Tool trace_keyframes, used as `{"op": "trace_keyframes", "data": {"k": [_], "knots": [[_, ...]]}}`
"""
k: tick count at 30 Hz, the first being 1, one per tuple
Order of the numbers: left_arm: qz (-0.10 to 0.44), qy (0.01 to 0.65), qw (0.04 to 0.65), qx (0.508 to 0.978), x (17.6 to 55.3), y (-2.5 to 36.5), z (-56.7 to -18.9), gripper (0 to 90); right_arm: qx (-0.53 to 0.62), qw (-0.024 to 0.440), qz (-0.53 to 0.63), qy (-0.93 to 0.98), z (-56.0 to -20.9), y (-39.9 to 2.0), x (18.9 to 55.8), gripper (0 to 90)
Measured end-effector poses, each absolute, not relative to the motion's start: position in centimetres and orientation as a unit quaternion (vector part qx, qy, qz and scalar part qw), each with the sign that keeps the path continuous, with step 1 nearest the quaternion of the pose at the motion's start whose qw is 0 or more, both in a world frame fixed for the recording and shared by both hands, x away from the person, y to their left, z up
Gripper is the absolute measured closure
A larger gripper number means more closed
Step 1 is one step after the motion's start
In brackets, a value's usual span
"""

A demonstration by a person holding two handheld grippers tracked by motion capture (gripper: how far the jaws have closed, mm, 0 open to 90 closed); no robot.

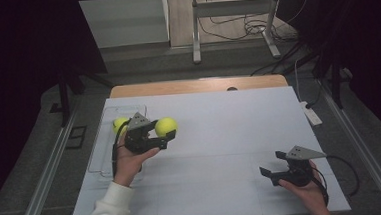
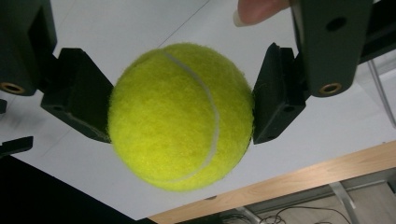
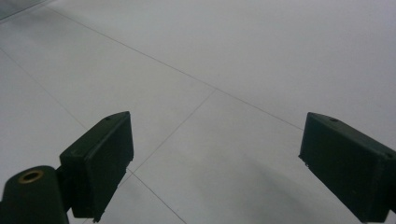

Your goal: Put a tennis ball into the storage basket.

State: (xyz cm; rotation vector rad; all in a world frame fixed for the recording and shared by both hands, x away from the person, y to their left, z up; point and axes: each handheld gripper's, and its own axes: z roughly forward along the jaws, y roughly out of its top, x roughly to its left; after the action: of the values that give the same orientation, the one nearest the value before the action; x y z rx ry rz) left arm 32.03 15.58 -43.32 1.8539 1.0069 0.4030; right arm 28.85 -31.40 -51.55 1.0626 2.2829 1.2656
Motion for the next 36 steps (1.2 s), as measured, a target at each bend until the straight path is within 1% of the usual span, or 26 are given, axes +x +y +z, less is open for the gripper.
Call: {"op": "trace_keyframes", "data": {"k": [13,36], "knots": [[0.171,0.43,0.469,0.752,32.2,17.1,-43.3,26.7,0.37,0.162,0.446,0.799,-51.4,-31.3,28.7,10.2],[0.183,0.438,0.471,0.743,32.2,19.0,-42.9,26.7,0.368,0.161,0.444,0.801,-51.5,-31.2,28.7,10.2]]}}
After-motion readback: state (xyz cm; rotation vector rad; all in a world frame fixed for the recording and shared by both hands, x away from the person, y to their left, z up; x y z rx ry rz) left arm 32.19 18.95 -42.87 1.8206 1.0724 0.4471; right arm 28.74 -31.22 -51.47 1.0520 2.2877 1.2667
